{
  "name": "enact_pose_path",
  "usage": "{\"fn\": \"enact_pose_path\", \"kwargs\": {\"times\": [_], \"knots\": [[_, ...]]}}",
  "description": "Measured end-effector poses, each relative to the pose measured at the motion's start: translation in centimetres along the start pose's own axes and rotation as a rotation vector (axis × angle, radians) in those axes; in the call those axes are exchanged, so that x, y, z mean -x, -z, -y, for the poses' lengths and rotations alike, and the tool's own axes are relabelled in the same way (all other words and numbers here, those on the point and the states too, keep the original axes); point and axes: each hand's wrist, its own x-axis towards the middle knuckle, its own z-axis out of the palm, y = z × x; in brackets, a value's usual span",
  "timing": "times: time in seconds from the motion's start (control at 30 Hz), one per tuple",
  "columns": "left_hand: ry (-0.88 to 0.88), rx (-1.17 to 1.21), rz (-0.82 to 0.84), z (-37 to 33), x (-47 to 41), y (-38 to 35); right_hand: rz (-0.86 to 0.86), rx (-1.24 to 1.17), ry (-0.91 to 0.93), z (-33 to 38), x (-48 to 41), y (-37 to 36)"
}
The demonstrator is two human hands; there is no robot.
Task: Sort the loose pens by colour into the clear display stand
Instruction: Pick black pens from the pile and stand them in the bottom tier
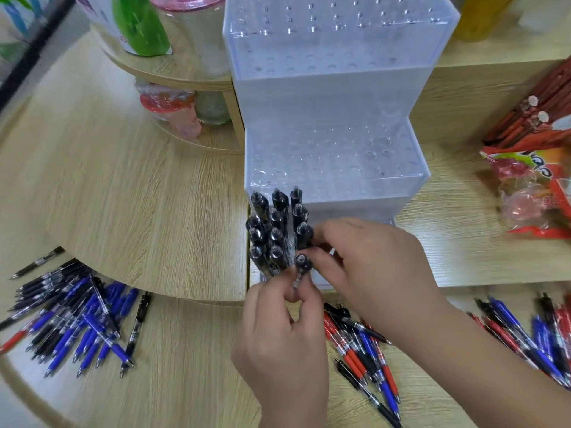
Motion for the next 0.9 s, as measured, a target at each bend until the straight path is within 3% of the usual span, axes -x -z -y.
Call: {"fn": "enact_pose_path", "kwargs": {"times": [0.13, 0.43, 0.6, 0.9], "knots": [[0.012, 0.029, -0.061, -0.1, 0.2, -0.7, 0.147, -0.174, -0.086, -0.5, -0.1, 0.3], [0.071, 0.152, -0.097, 0.3, 1.1, -1.6, 0.077, -0.488, -0.215, -0.9, 0.9, -0.5], [0.101, 0.157, -0.076, 0.4, 1.4, -1.9, 0.086, -0.38, -0.171, -0.9, 1.0, -0.7], [0.27, 0.208, -0.027, 0.7, 2.2, -1.9, 0.038, -0.48, -0.243, -1.3, 3.8, -0.3]]}}
